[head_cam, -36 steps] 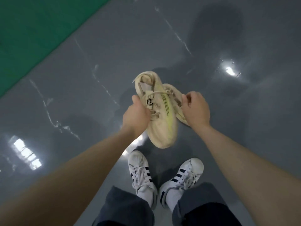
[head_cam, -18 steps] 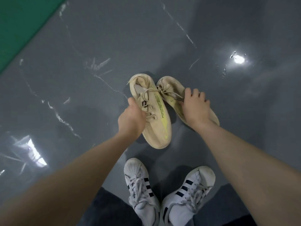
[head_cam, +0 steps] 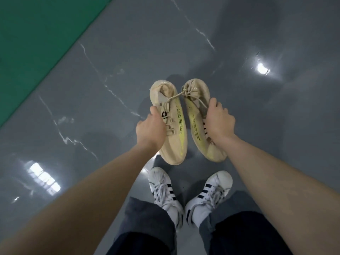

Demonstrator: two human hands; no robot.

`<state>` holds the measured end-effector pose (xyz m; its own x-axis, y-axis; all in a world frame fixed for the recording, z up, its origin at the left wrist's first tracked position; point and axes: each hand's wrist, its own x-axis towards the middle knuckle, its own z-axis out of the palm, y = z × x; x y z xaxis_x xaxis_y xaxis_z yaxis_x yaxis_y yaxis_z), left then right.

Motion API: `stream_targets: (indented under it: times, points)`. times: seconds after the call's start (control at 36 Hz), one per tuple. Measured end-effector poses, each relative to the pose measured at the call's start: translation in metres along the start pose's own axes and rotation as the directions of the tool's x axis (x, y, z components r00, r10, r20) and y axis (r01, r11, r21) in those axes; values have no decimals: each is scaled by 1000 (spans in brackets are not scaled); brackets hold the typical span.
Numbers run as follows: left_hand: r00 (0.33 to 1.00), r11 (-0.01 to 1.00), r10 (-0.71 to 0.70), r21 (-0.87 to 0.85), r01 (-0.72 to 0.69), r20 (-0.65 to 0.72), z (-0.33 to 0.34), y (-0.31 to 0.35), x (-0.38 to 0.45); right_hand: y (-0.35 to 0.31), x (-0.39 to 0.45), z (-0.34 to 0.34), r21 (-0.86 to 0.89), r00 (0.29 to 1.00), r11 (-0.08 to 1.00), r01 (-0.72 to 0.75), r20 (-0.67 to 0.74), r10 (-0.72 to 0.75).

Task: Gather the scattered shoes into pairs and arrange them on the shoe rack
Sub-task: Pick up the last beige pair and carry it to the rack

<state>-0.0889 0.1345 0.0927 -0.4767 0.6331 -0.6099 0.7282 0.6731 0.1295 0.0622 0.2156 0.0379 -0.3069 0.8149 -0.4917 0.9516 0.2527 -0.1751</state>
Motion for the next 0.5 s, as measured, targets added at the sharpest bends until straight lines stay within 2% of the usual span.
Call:
stream_targets:
  times: [0.19,0.33,0.5]
  points:
    - [990,987,105,129,-93,-95,-89,34,-44,-11,-41,-114,88,998,995,-56,-4,57]
    - [978,985,142,119,-125,-150,-159,62,-78,-13,-77,-197,200,994,974,-103,-19,109]
    - [950,958,252,189,-217,-186,-238,100,-132,-7,-130,-299,289,975,938,-193,-49,216]
